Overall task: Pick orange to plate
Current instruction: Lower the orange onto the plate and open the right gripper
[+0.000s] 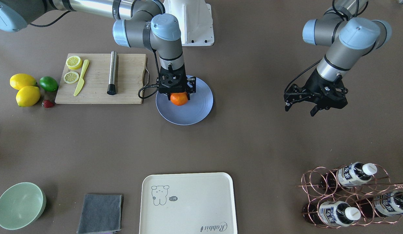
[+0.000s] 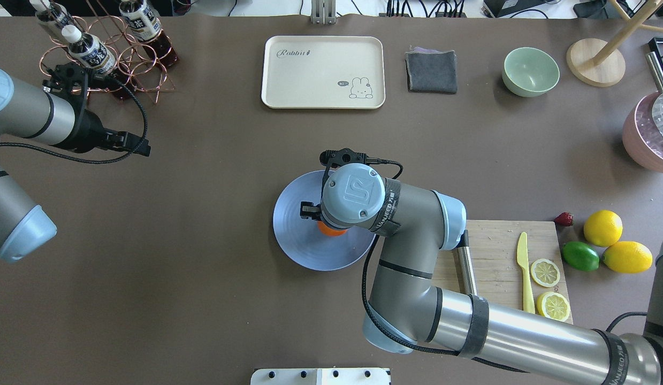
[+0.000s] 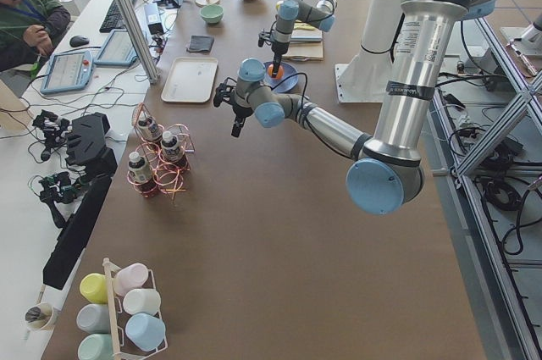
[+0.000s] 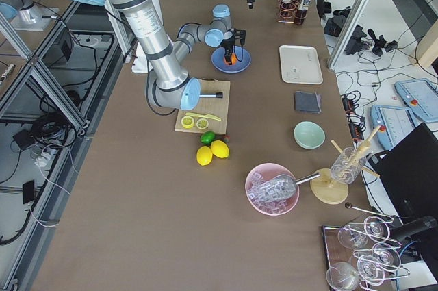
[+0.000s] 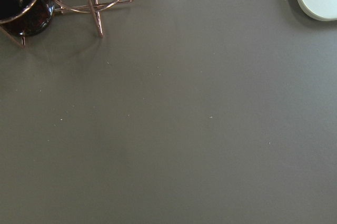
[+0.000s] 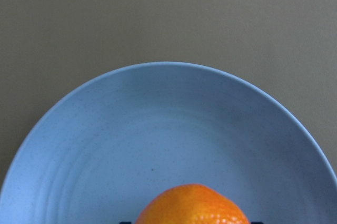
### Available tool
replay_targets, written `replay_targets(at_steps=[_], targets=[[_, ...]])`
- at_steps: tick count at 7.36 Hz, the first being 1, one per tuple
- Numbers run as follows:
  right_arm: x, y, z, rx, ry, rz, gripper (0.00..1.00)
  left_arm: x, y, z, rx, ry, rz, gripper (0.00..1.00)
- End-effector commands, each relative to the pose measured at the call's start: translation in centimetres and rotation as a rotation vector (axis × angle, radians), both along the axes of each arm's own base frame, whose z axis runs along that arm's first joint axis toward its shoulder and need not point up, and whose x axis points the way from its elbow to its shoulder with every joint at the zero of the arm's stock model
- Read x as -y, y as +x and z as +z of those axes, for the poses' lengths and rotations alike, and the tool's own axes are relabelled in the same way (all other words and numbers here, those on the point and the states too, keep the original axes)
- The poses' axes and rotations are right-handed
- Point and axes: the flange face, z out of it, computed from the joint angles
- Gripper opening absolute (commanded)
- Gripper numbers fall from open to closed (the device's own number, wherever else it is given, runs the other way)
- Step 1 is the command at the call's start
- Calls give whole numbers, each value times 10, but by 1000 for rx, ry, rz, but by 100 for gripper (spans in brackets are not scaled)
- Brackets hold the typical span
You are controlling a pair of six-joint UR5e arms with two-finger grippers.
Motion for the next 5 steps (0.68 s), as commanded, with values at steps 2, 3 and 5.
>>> replay_targets(at_steps=[2,3,5], targets=[[10,-11,-20,21,-38,44,93,5,-9,3,3,-6,8,98],[25,-1,-29,36,-83,106,99,5,-9,5,5,-10,7,98],[57,66,-25,38,-143,119,100,-3,-16,10,8,-14,6,98]])
